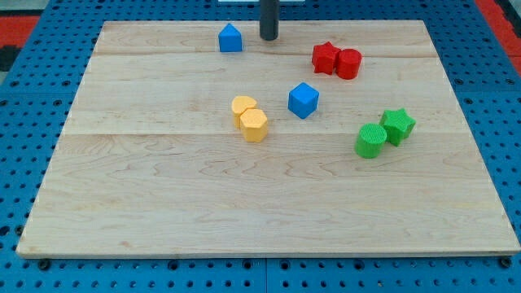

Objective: Push the triangle parallel to the red blocks

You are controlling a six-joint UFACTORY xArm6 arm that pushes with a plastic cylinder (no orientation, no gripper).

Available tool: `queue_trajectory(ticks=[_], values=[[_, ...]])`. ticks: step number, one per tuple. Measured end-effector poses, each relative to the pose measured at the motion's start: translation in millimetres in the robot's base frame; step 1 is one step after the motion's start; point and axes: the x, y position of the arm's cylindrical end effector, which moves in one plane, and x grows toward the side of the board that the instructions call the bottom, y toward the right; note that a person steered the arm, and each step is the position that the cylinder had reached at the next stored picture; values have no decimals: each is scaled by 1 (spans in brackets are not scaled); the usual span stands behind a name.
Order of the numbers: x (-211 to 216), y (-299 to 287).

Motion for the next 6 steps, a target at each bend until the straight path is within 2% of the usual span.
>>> queue_trajectory(ticks=[1,2,3,4,5,6], values=[[3,-59],[29,-81],[67,-75],[36,-117],[37,-158],[68,-115]])
